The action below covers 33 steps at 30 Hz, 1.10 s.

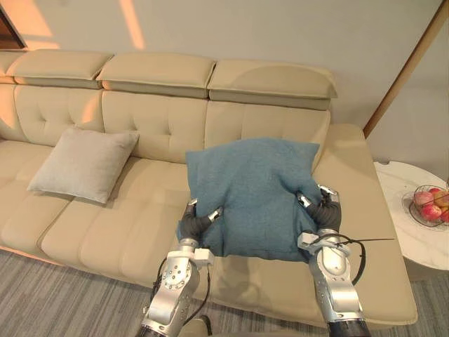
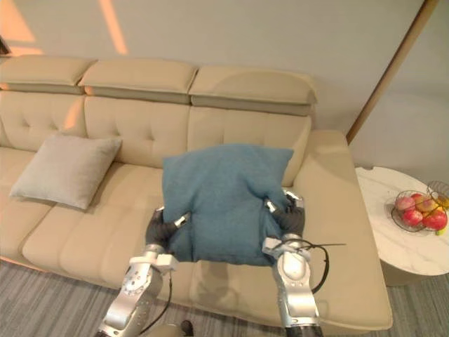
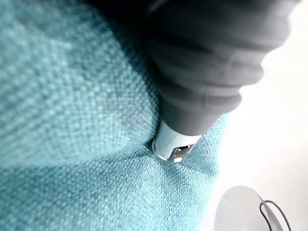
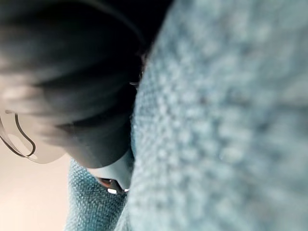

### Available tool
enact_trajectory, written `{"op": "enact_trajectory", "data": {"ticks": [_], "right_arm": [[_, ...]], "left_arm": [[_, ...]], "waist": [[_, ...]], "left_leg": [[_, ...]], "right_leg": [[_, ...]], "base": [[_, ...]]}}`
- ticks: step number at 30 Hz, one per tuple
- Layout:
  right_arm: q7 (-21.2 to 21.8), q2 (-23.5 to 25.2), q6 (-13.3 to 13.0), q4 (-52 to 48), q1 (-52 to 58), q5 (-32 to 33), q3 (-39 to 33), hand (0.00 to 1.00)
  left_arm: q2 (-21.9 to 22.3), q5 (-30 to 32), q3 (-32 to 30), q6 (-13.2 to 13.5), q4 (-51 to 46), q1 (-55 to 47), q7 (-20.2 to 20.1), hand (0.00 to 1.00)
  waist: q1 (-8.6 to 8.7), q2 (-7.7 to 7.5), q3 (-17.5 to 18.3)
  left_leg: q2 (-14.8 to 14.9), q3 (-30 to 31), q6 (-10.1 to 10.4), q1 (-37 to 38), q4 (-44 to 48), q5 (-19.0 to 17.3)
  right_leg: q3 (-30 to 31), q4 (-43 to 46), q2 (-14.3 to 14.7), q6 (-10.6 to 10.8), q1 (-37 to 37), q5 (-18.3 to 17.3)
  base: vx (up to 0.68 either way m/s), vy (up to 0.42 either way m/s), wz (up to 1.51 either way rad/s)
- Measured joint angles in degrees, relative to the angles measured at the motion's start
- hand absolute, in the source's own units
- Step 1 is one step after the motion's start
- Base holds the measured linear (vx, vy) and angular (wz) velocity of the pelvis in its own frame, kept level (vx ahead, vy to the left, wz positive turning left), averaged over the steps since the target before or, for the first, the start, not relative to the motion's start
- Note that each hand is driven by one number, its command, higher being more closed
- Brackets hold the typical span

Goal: Pick up cushions and gather them together orderly.

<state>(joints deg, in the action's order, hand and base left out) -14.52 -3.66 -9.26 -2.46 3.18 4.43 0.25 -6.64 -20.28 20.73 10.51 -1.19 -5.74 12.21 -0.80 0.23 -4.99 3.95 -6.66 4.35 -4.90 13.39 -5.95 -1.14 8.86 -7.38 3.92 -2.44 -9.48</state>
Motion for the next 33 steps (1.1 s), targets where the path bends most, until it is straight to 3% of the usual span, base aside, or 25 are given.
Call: {"op": "enact_trajectory", "data": {"ticks": [5,9,15,17,20,22,24,25,26,32,33], "right_arm": [[-0.34,-1.25,0.11,2.4,-0.01,-2.27,0.01,1.0],[-2.12,-1.7,0.21,2.98,-2.63,-4.62,0.22,1.0],[-6.29,-2.5,0.79,3.0,-12.38,-6.8,2.22,1.0],[-8.65,-2.61,1.16,2.83,-17.04,-6.87,2.21,1.0],[-11.67,-3.57,2.23,3.0,-24.83,-7.55,2.01,1.0],[-14.53,-5.59,2.9,5.85,-35.53,-9.38,0.78,1.0],[-16.73,-7.96,2.89,11.62,-46.37,-11.24,-0.32,1.0],[-18.57,-10.73,2.9,18.67,-58.52,-11.57,-0.37,1.0],[-19.53,-11.96,2.92,22.12,-63.97,-12.59,-0.47,1.0],[-22.46,-15.07,3.33,41.29,-87.52,-13.84,-1.65,1.0],[-22.78,-15.23,3.56,43.57,-89.98,-13.84,-1.93,0.0]], "left_arm": [[0.0,0.57,0.57,-0.18,0.0,0.26,0.15,1.0],[0.05,1.19,0.63,-0.2,-0.01,3.12,2.25,1.0],[0.16,1.29,-1.62,-0.18,-1.87,11.42,7.2,1.0],[0.18,2.27,-2.76,-0.18,-1.98,17.45,9.23,1.0],[0.04,2.3,-4.12,0.02,-1.11,26.68,12.33,1.0],[-2.84,2.31,-4.15,0.96,4.88,39.48,15.25,1.0],[-6.11,2.3,-4.17,1.89,11.11,50.76,16.67,1.0],[-9.11,2.3,-4.81,2.8,17.13,62.28,17.55,1.0],[-10.4,2.33,-5.41,3.15,19.79,67.32,17.88,1.0],[-13.72,3.25,-7.5,3.79,37.96,89.26,17.95,1.0],[-14.01,3.29,-7.4,3.78,40.34,91.34,18.04,0.0]], "waist": [[0.94,0.11,0.34],[0.96,-0.13,0.03],[-0.07,-0.46,-2.51],[-0.57,-0.58,-4.59],[-0.72,-0.44,-5.01],[-1.15,-0.19,-7.53],[-1.06,0.01,-8.68],[-0.86,0.39,-11.44],[-0.58,0.71,-12.7],[0.89,1.77,-17.44],[0.94,1.88,-17.94]], "left_leg": [[0.64,-0.09,0.2,-1.9,-0.46,0.57],[1.19,-0.41,-0.27,-8.28,-1.21,2.76],[2.39,-2.26,-0.71,-18.95,1.02,4.15],[2.53,-2.32,-0.63,-21.77,1.58,4.6],[2.52,-2.31,-0.8,-26.38,1.65,5.89],[2.39,-2.33,-0.86,-27.88,-0.12,7.86],[2.24,-2.23,-1.01,-30.28,-2.31,10.28],[2.12,-2.21,-1.24,-31.93,-4.96,12.84],[2.09,-2.18,-1.4,-32.79,-6.42,14.14],[1.42,-1.69,-2.04,-37.91,-11.77,18.29],[1.29,-1.7,-2.07,-38.64,-12.42,18.6]], "right_leg": [[0.28,-0.83,1.0,-0.17,2.11,1.09],[0.79,-0.71,1.67,-0.39,8.72,3.36],[2.02,5.6,1.95,-0.42,22.38,3.6],[2.0,7.33,1.93,-0.41,25.98,3.59],[1.99,9.26,1.83,-0.21,31.45,3.72],[1.95,9.27,1.62,0.04,33.86,4.69],[1.96,8.7,1.75,0.03,36.97,6.06],[2.15,7.2,2.01,0.07,39.18,8.15],[2.13,6.12,2.11,0.2,40.21,9.28],[2.16,1.39,1.94,1.01,45.48,12.96],[2.27,0.46,1.93,1.14,46.18,13.33]], "base": [[0.0,-0.033,-0.07],[-0.03,-0.009,-0.1],[-0.12,-0.001,-0.16],[-0.16,-0.014,-0.03],[-0.11,-0.014,0.03],[-0.09,-0.011,0.01],[-0.1,-0.001,-0.03],[-0.07,0.017,-0.08],[-0.06,0.016,-0.09],[-0.01,0.01,-0.01],[0.05,0.007,-0.06]]}}
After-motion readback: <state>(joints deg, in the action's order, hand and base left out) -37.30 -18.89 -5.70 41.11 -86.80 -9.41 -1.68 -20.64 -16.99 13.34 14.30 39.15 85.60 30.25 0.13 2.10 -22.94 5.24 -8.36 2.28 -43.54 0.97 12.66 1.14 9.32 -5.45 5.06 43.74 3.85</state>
